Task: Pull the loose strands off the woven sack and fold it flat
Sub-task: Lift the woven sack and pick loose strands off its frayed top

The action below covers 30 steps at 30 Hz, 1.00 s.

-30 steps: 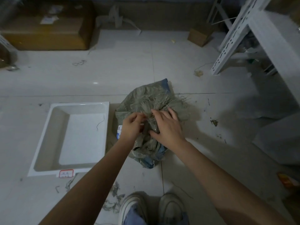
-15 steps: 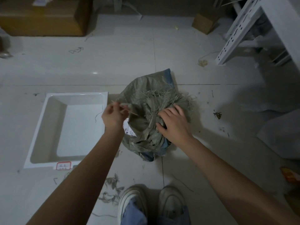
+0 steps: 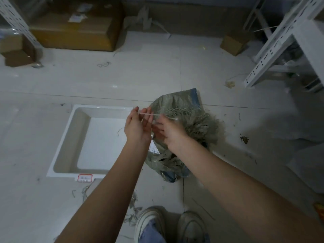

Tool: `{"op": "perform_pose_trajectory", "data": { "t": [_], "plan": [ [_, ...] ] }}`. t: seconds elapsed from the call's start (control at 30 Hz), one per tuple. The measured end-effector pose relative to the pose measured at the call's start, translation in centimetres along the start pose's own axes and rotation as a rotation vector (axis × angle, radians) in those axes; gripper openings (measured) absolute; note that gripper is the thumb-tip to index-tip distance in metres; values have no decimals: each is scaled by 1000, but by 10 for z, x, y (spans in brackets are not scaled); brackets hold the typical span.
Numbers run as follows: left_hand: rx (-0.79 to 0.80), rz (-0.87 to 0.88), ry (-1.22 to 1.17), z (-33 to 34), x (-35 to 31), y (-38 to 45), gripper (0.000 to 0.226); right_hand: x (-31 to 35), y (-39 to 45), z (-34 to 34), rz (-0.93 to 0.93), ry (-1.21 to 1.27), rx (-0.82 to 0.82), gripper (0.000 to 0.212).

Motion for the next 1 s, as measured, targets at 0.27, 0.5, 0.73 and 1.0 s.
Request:
{"op": "perform_pose_trajectory", "data": {
  "t": [0.27, 0.5, 0.73, 1.0],
  "plan": [
    [-12, 161, 284, -26, -42, 16, 14, 15, 22, 47, -132, -121, -95, 7],
    [-118, 192, 923, -119, -63, 73, 18, -39, 74, 119, -309, -901, -38, 14],
    [-4, 146, 1772, -191, -76, 115, 21, -101, 102, 168, -424, -1641, 74, 24],
    [34, -4, 2092, -207, -66, 124, 23, -137, 132, 180, -296, -1828, 177, 32]
  ]
}}
Point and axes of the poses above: each hand's wrist, its own y-axis towards the middle knuckle, its own z-axis out of the palm, x = y × z, the point moved 3 cm from there along y, towards the middle knuckle, and after that the axes turned 8 degrees about z, right-handed, at the moved point
